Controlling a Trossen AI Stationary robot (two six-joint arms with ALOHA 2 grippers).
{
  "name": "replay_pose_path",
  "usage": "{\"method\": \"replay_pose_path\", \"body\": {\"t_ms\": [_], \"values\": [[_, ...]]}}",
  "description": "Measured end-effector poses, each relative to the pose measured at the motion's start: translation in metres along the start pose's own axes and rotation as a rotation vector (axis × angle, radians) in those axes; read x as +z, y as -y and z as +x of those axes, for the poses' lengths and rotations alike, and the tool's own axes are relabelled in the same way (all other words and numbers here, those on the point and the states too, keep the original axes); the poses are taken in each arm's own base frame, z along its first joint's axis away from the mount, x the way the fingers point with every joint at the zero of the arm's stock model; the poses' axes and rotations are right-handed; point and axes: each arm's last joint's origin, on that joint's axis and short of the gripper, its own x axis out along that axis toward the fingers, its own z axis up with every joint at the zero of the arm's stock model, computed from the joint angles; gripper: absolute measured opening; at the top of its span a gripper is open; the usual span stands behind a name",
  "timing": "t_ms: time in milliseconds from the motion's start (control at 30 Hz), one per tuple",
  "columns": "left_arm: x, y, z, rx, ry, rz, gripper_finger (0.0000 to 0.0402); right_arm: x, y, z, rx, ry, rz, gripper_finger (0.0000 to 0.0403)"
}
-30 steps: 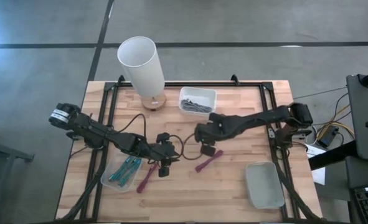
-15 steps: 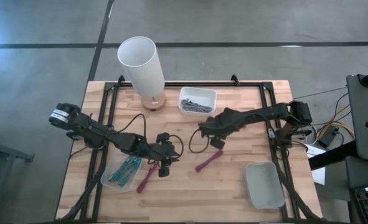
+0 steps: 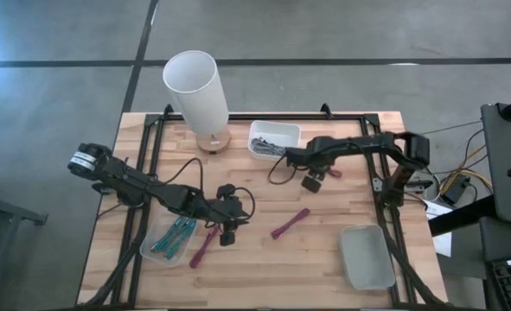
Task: Pick & Place USB Port
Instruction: Put the top pink black charger cable into the grey bin
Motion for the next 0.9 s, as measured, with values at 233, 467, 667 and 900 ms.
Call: {"method": "replay_pose_path", "body": {"t_ms": [233,467,667,900], "values": [[0.0,0.0,0.0,0.0,0.0,0.003,0.0103,0.001,0.017,0.032,0.024,0.012,0.013,0.0104],[0.0,0.0,0.0,0.0,0.003,0.003,0.0103,0.005,0.03,0.042,0.021,0.04,0.051,0.0102],[0.0,0.0,0.0,-0.001,0.003,0.003,0.0103,0.005,0.035,0.054,0.065,0.078,0.084,0.0092],[0.0,0.0,0.0,0.0,0.003,0.003,0.0103,0.003,0.034,0.057,0.087,0.067,0.071,0.0036]]}}
